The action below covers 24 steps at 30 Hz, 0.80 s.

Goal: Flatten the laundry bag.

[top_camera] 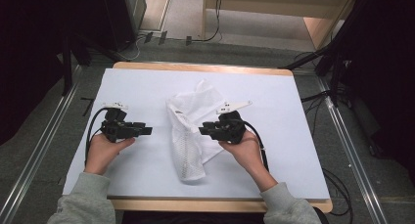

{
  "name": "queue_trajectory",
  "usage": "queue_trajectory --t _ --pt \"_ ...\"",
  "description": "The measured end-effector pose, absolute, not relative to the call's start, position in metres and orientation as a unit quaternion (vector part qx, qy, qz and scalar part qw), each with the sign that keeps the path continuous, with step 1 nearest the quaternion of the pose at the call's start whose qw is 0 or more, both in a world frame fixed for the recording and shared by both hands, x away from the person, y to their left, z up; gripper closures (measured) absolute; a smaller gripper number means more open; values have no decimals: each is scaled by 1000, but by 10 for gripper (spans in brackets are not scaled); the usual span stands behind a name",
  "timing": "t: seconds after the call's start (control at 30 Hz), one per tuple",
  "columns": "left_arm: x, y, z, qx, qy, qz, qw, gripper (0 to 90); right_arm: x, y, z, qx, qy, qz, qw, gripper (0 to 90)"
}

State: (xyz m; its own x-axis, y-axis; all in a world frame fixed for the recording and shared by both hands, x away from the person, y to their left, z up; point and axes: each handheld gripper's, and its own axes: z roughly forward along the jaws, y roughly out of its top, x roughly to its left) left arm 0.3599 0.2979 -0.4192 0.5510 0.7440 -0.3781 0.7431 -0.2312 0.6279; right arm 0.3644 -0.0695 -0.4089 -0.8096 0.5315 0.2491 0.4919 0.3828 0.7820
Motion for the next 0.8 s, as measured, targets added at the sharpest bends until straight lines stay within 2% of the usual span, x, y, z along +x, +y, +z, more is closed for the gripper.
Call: queue_trajectory --t 0.13,0.27,0.57,0.8 --pt "362 296 -419 787 470 0 400 516 366 -80 -417 325 831 450 13 829" --pt "364 295 -419 787 469 -1 401 516 369 -88 -424 341 829 442 24 900" --pt "368 294 -420 788 467 -2 401 516 393 -72 -455 365 831 420 13 900" --pt "367 297 -419 787 467 -2 402 516 393 -51 -460 352 836 421 2 900"
